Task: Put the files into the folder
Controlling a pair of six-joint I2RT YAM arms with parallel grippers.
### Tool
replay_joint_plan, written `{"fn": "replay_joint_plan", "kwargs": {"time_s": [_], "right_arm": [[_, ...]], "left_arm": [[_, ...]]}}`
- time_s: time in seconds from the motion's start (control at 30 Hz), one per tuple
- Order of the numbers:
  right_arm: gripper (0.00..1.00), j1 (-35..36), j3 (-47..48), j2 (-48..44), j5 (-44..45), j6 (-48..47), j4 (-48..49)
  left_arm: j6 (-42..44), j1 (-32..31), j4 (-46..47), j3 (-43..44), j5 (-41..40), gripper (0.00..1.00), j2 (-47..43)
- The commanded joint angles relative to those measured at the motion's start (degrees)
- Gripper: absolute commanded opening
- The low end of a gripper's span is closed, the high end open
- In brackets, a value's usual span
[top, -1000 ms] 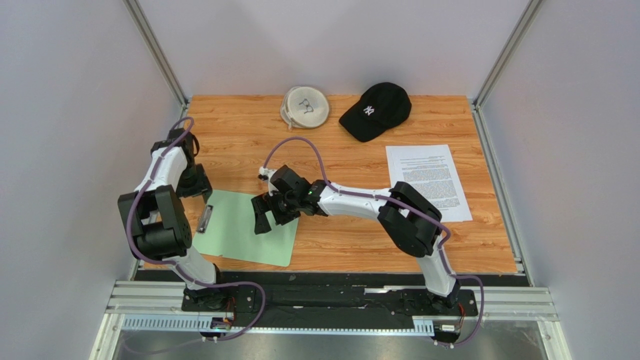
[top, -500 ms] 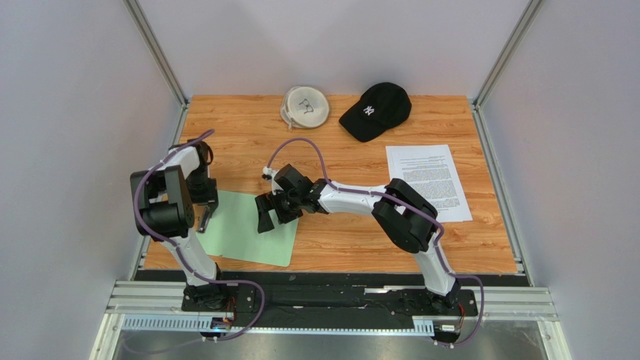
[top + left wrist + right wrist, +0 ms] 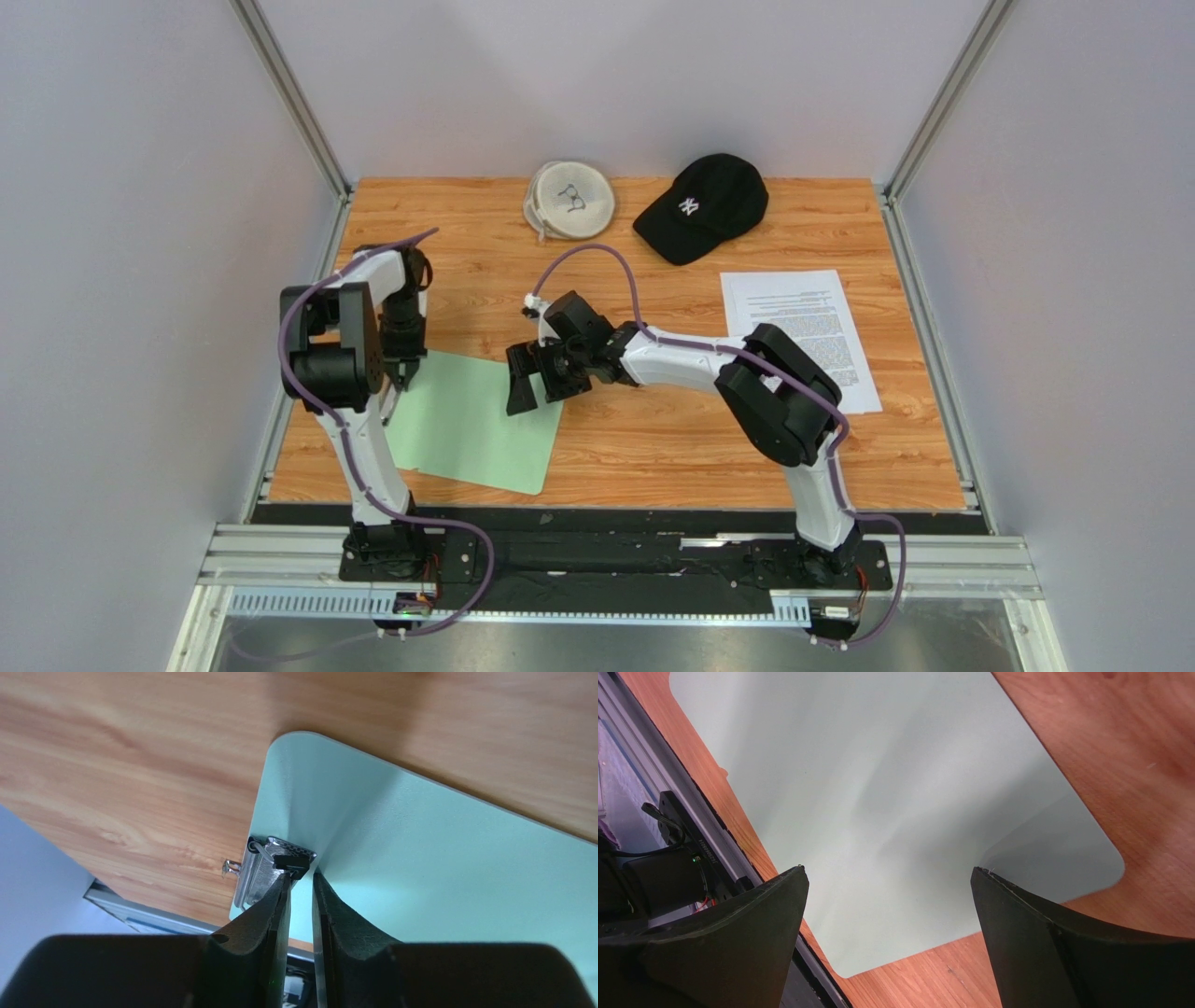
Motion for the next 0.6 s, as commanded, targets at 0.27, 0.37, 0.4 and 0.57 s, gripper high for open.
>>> {"fn": "replay_joint_plan", "kwargs": {"time_s": [0.27, 0.37, 0.4, 0.57], "right_arm": [[0.96, -4.7, -1.9, -4.6, 5.1, -4.5, -2.3], [0.97, -4.8, -1.6, -5.5, 7.3, -6.9, -4.1], [0.97, -4.7, -1.4, -5.6, 8.2, -8.2, -4.7], [0.98, -4.7, -2.3, -8.5, 8.8, -8.8, -6.9]], "left_arm": [[-12.5, -8.2, 0.2, 6.2, 17.2, 0.24, -3.9], [-14.1, -8.1, 0.7, 5.2, 15.0, 0.32, -10.3], [-14.5, -7.8, 0.1, 5.3, 14.9, 0.38, -11.2], [-13.6, -7.8, -2.5, 4.9, 10.7, 0.73, -12.7]]}}
